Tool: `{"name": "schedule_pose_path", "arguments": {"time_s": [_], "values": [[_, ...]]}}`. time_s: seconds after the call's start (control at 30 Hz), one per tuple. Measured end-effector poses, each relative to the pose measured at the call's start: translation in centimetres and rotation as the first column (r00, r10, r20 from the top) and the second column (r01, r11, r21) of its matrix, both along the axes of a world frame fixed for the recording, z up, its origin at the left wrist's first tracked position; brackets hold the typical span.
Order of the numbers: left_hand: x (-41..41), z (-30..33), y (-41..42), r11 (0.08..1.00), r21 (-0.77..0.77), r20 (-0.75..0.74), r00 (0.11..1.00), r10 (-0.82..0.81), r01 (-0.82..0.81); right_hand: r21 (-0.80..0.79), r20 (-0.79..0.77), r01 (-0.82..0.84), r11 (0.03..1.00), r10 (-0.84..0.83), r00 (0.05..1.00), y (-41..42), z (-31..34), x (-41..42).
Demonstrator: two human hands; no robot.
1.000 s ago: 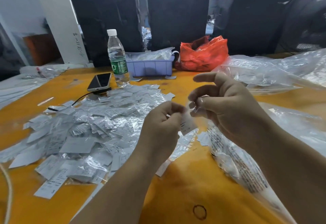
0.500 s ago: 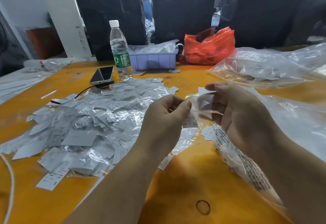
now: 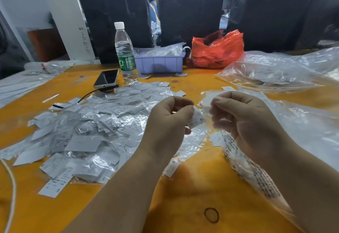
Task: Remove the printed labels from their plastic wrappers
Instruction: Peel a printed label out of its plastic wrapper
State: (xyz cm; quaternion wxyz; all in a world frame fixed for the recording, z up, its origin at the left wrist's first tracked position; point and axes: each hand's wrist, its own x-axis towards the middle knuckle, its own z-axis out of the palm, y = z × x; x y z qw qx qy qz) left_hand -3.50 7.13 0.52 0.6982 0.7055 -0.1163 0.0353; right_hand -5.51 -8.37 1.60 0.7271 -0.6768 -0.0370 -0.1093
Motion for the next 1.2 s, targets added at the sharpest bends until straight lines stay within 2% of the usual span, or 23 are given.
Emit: {"name": "schedule_pose_path", "arguments": {"time_s": [0.13, 0.4, 0.47, 1.07, 1.13, 1.2], "values": [[0.06, 0.40, 0.32, 0.994, -0.109, -0.023, 1.000, 0.001, -0.004, 0.005, -0.019, -0.084, 0.996, 0.084, 0.996, 0.03, 0.13, -0.07], [0.12, 0.73, 0.55, 0.982, -0.188, -0.003, 1.000, -0.004, 0.004, 0.008, -0.100, -0.333, 0.943, 0.332, 0.938, 0.02, -0.03, -0.09], [0.12, 0.71, 0.59, 0.982, -0.191, 0.003, 1.000, -0.003, 0.004, 0.005, -0.099, -0.350, 0.937, 0.349, 0.932, -0.14, -0.21, -0.02], [0.38, 0.62, 0.70, 0.965, -0.249, -0.029, 0.996, -0.086, 0.076, -0.144, -0.036, -0.212, 0.967, 0.209, 0.977, 0.06, -0.58, 0.00], [0.34, 0.55, 0.69, 0.977, -0.208, -0.019, 0.998, -0.060, 0.055, -0.117, -0.026, -0.184, 0.976, 0.183, 0.983, 0.18, -0.61, -0.02], [0.32, 0.36, 0.65, 0.996, -0.088, 0.027, 1.000, 0.002, 0.000, -0.113, -0.021, -0.114, 0.987, 0.112, 0.993, 0.19, -0.59, 0.07]]}}
